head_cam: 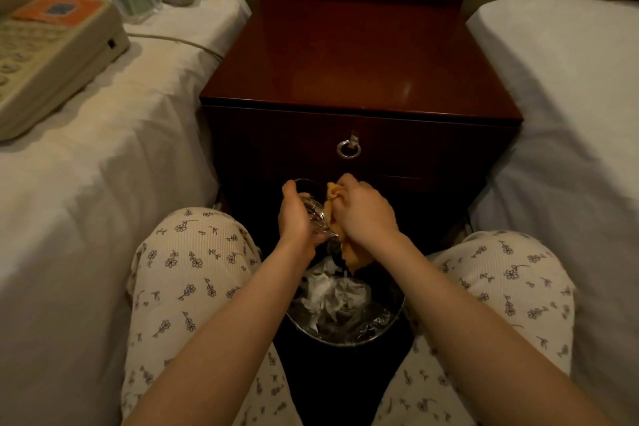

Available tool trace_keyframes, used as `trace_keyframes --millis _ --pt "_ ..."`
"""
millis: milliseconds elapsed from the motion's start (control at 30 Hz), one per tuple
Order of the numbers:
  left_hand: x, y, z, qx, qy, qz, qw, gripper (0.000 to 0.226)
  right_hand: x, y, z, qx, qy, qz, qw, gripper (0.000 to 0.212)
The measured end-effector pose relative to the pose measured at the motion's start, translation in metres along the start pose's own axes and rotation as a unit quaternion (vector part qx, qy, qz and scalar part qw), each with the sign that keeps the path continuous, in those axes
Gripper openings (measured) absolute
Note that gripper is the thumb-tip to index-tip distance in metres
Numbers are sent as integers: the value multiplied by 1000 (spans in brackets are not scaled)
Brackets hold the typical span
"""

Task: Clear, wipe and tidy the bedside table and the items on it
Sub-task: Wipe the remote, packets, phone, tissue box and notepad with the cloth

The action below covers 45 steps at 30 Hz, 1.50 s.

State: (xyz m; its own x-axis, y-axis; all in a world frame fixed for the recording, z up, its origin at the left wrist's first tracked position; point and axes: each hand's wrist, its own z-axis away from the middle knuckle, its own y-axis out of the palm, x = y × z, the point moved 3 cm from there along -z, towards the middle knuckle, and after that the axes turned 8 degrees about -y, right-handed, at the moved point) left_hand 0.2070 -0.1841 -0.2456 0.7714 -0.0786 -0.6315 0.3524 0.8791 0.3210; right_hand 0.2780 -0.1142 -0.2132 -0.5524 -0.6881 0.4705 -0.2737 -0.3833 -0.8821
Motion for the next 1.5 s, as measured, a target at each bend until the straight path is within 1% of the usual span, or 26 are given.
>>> trace_keyframes --millis 67,133,267,300,367,433,467,500,533,567,667,700,733,767,833,867,900,933,1000,1033,1167,1267,1300,1367,1433,1500 --pt "0 0 -2 6 6 -1 1000 49 5 3 0 19 -33 4 999 24" --pt "1 0 0 2 2 12 1000 45 0 0 -1 31 12 -5 999 23" --pt "0 -4 2 -31 -23 50 998 36 -18 -5 -3 13 114 5 993 29" --pt "0 -5 1 -33 -27 59 997 33 -21 -3 -5 16 136 -15 990 32" --pt "0 -4 3 -24 -40 64 997 27 -21 6 -9 41 196 -150 968 43" --pt "1 -1 7 6 -55 52 997 29 -20 17 -11 68 243 -292 922 53" --pt "0 0 9 16 -59 33 998 33 -22 21 -13 73 252 -334 905 49" --pt "-1 -1 9 15 -57 -2 998 36 -23 22 -13 64 250 -356 898 35" --pt "-2 -2 9 4 -49 -47 998 39 -23 21 -12 48 245 -369 895 18" --pt "-3 -3 9 -6 -40 -94 995 40 -23 18 -11 29 243 -372 895 11" --pt "-4 -7 8 -39 -16 -182 982 39 -28 11 -12 -17 230 -334 914 16" --pt "-5 -9 7 -64 18 -217 974 40 -27 8 -13 -24 224 -318 921 19" --pt "-8 -11 8 -92 74 -281 952 45 -27 7 -14 -27 215 -303 928 19" --pt "-10 -11 11 -118 149 -371 909 52 -26 5 -13 -22 210 -287 934 18" --pt "-13 -7 20 -136 296 -534 780 61 -24 5 -13 -3 202 -258 945 15" --pt "-10 -4 21 -113 323 -599 725 65 -24 5 -13 6 196 -249 948 15" --pt "-7 -2 20 -77 309 -649 691 71 -23 4 -12 12 187 -246 951 13" --pt "-4 -2 18 -36 261 -679 685 77 -22 2 -12 18 176 -241 954 9" --pt "-3 -4 15 39 156 -676 719 89 -21 -3 -11 32 154 -231 960 9" --pt "-4 -4 16 55 136 -665 732 93 -21 -4 -10 35 147 -233 961 13" --pt "-10 -2 18 63 126 -627 766 104 -19 -8 -8 38 115 -285 951 11" --pt "-9 -3 15 92 82 -561 818 106 -20 -12 -8 27 129 -370 920 21" --pt "-8 -3 15 103 76 -533 837 103 -20 -14 -8 25 126 -397 909 20" --pt "-6 -1 21 150 58 -494 855 87 -18 -19 -8 18 117 -421 899 20" --pt "-1 1 28 222 28 -467 855 67 -19 -21 -10 13 109 -399 910 22" --pt "1 2 34 274 16 -411 870 60 -19 -23 -10 24 115 -378 918 25"
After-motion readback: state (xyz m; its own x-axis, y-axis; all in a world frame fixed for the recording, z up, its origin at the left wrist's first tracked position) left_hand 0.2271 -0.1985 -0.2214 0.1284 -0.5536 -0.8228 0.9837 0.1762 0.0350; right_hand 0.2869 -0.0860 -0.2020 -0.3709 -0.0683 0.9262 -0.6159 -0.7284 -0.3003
